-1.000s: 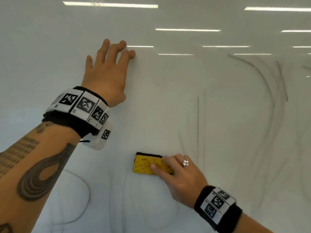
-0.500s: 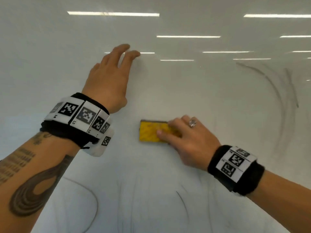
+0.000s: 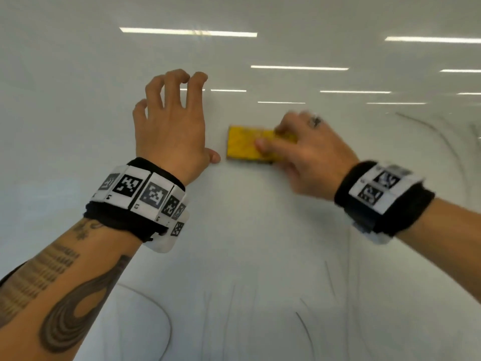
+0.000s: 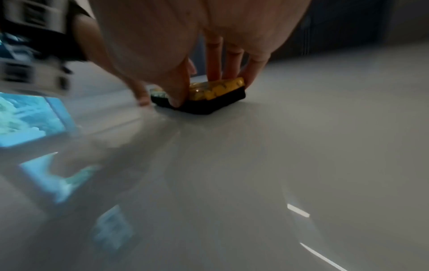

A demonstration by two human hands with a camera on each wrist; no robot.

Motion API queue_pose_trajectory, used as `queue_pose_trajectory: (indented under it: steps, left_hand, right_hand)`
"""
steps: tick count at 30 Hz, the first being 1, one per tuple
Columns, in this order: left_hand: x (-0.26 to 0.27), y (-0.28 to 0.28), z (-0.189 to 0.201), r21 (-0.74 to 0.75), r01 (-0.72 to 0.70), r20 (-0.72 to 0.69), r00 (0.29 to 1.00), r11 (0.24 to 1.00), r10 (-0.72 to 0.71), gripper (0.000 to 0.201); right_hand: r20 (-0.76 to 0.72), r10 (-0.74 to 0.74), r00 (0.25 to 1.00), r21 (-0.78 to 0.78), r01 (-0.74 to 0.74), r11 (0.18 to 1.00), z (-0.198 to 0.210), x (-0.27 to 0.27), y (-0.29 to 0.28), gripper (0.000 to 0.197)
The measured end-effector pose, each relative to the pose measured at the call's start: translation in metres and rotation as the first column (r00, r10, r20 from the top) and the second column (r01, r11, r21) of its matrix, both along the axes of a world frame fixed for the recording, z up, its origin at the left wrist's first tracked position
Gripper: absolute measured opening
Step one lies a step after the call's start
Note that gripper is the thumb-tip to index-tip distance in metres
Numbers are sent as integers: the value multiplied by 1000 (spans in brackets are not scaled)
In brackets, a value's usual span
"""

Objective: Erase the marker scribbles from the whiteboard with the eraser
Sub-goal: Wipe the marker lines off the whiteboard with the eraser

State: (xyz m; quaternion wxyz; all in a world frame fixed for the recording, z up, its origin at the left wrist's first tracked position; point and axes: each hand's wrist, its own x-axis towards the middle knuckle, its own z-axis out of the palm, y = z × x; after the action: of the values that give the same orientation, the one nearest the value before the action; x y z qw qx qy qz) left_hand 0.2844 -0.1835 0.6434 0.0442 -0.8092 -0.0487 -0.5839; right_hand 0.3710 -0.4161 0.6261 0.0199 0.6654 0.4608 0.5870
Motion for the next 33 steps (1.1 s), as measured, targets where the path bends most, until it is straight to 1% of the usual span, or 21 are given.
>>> queue_pose_trajectory:
  steps: [1,3,4,5,6,8,11,12,13,15,16,17,19,20,22,25,26,28,30,31,33]
  left_hand:
    - [1,1,-1,-1,4,5,1000,1000,-4,123]
    - [2,4,-3,-11,16,13,1000,1000,-16,121]
    - [2,6,-4,-22,20,18,1000,1000,-20,120]
    - [2,8,-4,-32,23,22,1000,999,-22,119]
    - [2,10,-5,-40,24,23,999,999,-23,118]
    - [1,12,-6,-49,30,24,999,998,-29,115]
    - [0,11,-7,-62,44,26,999,997,-42,111]
    - [0,11,-9,-56,41,28,999,998,-40,109]
    - [0,10,-11,-44,37,32,999,998,-35,108]
    - [2,10,-13,-21,30,51,998,999,-29,106]
    - [3,10,-13,-15,30,62,998,999,-29,106]
    - [4,10,-13,-12,31,69,997,999,-31,106]
    - [5,11,-12,-6,33,80,996,999,-33,107]
    - [6,10,-12,-1,33,85,996,999,-33,108]
    - [7,9,-12,9,39,92,995,999,-40,107]
    - [8,12,-16,6,61,92,994,998,-61,102]
    - [8,13,-16,7,59,95,994,998,-60,101]
    - [8,11,-14,18,50,84,995,999,-52,101]
    - [7,11,-11,19,41,78,996,999,-42,102]
    - [7,10,-10,19,42,75,996,999,-43,103]
    - [6,8,-8,15,47,59,997,999,-48,104]
  right_hand:
    - [-4,10,1000,87,-10,996,23,3,-3,38]
    - [-47,17,999,323,-1,946,58,0,-5,38]
    - [-62,27,998,385,-1,923,62,0,0,38]
    - [-43,36,998,389,-16,921,54,-2,10,38]
    - [-20,40,999,345,-30,938,36,-3,19,37]
    - [-15,38,999,170,-35,985,-22,-5,27,38]
    - [-36,-59,998,-103,55,993,-112,-11,15,49]
    - [-32,-74,997,-168,67,984,-126,-10,7,51]
    - [-26,-59,998,-200,53,978,-125,-8,-3,50]
    - [-3,-30,1000,-147,29,989,-90,3,-21,44]
    - [17,-16,1000,-44,16,999,-60,8,-32,41]
    - [32,-3,999,113,-1,994,-26,14,-46,40]
    - [-27,-68,997,450,72,890,43,16,-73,40]
    - [-87,-115,990,536,143,832,68,13,-80,41]
    - [-101,-149,984,573,180,800,100,7,-83,44]
    - [23,-60,998,601,34,798,135,-4,-69,45]
    - [14,-31,999,601,16,799,146,-6,-64,46]
    - [-86,-68,994,569,105,816,155,-5,-54,48]
    - [-131,-118,984,479,167,862,137,-3,-35,48]
    - [-105,-87,991,426,124,896,117,-2,-23,47]
    - [-68,5,998,294,15,956,48,-1,-2,48]
